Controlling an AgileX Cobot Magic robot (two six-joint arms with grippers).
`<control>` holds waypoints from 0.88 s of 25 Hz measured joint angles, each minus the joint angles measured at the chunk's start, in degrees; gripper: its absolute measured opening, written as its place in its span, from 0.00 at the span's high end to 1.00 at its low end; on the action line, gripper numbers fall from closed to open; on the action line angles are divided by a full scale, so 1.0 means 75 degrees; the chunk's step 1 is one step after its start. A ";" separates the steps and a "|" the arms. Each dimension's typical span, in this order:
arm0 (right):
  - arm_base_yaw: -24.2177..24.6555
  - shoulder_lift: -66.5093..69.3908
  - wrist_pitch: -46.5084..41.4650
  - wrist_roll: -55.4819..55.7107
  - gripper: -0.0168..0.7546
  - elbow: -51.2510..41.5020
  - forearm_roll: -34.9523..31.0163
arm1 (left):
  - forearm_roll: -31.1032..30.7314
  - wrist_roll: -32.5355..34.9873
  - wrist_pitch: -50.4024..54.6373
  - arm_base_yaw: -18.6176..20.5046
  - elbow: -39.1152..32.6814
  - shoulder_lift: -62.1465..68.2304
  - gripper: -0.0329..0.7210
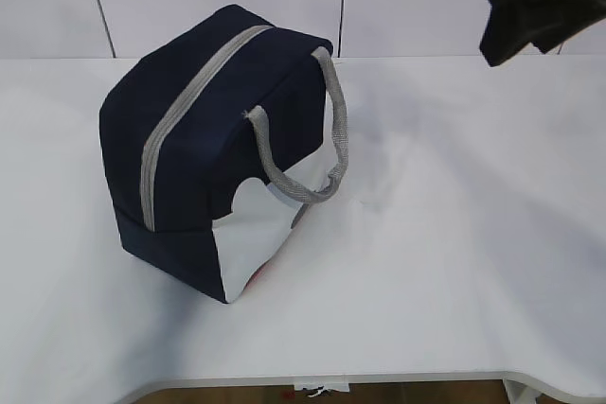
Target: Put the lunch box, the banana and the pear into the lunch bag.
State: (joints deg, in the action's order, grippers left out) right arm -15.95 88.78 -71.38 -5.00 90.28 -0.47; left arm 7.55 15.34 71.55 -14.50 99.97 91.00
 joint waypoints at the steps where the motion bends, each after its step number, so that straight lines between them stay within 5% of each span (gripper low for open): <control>1: 0.0000 -0.0305 0.0000 0.0025 0.43 -0.0263 0.0014 | 0.0000 0.0000 0.0000 0.0000 -0.0248 -0.0199 0.49; 9: 0.0000 -0.2525 -0.0045 0.0095 0.43 -0.1739 0.0015 | -0.0360 0.0000 0.0036 0.0000 -0.2068 -0.2065 0.55; 22: 0.0000 -0.5537 -0.0106 0.0277 0.43 -0.3014 0.0063 | -0.0360 0.0029 0.0116 0.0000 -0.3422 -0.5509 0.58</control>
State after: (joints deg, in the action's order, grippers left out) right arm -15.95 47.26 -72.17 -2.92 67.67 0.00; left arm 4.85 15.56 72.42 -14.50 74.30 49.68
